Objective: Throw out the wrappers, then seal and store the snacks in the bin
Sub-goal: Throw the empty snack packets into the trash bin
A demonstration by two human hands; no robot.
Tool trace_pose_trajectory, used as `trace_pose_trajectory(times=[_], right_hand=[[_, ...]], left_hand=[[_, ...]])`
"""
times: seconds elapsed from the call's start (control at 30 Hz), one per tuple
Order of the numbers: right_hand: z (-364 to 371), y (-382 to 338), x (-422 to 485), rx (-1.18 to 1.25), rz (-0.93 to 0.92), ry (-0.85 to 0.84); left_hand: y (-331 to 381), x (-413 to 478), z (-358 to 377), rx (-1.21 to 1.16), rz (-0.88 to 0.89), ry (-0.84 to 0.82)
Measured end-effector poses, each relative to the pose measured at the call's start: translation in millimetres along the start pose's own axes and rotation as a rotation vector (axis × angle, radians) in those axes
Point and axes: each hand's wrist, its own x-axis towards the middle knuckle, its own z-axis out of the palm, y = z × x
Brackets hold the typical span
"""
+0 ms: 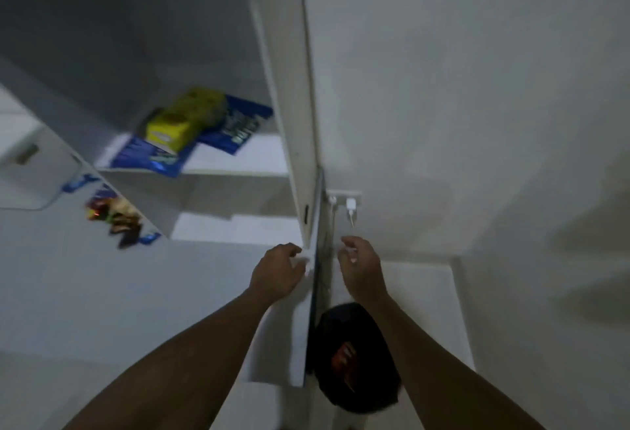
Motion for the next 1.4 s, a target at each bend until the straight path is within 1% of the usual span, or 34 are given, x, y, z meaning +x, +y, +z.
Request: trace_pose_trajectory(times=[0.07,0.23,0.33,0.43,0.53,0.63,0.77,0.87,0.93,1.03,1.13,1.2,1.23,1.4], right_hand=[[12,-44,1,0.011,-0.122,-0.03],[40,-134,8,0.039,-0.338,-0.085],[56,-175,13,0.042,-0.457,-0.128],[69,-203,24,0.016,-0.508,-0.111],[80,-222,41,-0.01,-0.506,-0.094],[96,-240,59,-0.042,-0.482,-0.079],[133,-275,88,-0.143,-0.444,-0.01],[163,-302,110,-0.207,-0.355,0.073],[182,-320,119,-0.27,-0.327,0.112],[208,-342,130,-0.436,-0.228,0.078],[229,-351,139,-0.589,-0.148,-0.021],[240,-350,139,-0.635,-0.127,-0.071],[245,-346,141,-0.652,-0.113,-0.067],[268,-331,157,-0.684,0.083,-0.01]], left_hand=[[-8,-7,-44,0.005,-0.009,0.084],[-19,-24,-140,0.016,0.015,0.365],[-31,-27,-189,0.015,0.011,0.468],[-43,-21,-227,0.01,-0.011,0.525],[-50,-6,-258,0.0,0.033,0.579],[-58,16,-281,-0.018,0.061,0.583],[-88,54,-298,-0.018,0.125,0.458],[-107,72,-308,-0.088,0.141,0.429],[-115,78,-313,-0.145,0.183,0.416],[-127,88,-316,-0.185,0.241,0.375],[-138,97,-318,-0.155,0.246,0.33],[-143,101,-319,-0.149,0.251,0.319],[-146,102,-320,-0.145,0.257,0.315],[-162,110,-323,-0.155,0.265,0.267]])
